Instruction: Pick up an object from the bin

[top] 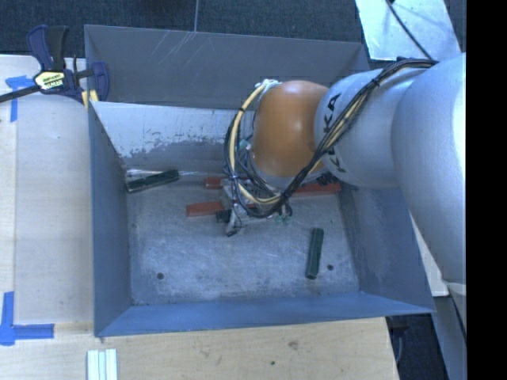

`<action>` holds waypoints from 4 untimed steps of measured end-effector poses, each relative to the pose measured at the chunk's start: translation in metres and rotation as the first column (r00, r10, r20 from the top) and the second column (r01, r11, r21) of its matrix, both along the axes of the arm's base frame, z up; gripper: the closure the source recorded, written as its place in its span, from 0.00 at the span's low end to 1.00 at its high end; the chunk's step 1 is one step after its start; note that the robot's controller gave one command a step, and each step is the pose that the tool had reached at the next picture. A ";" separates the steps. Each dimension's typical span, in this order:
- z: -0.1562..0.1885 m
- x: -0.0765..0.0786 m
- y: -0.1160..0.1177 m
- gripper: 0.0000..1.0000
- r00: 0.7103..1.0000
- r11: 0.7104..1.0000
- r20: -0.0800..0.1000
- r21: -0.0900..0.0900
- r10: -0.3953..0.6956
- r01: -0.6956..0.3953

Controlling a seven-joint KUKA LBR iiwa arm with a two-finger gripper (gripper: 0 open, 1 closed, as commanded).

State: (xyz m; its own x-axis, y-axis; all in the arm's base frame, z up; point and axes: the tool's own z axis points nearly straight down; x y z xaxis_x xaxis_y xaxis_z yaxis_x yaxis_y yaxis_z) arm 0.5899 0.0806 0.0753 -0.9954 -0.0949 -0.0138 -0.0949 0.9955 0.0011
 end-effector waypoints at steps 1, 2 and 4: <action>0.014 0.030 -0.086 1.00 0.977 0.977 -0.008 -0.007 0.213 -0.213; 0.013 0.030 -0.083 0.00 0.977 0.977 -0.009 -0.003 0.214 -0.214; 0.000 0.038 -0.087 1.00 0.970 0.970 0.002 -0.004 0.244 -0.244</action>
Offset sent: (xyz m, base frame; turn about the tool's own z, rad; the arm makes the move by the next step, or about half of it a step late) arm 0.0285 -0.0826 0.0126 -0.2200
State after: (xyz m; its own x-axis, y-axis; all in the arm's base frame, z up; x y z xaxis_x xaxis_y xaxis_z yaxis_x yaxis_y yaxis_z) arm 0.6278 -0.0061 0.0752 -0.9421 -0.3350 -0.0154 -0.3350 0.9422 -0.0026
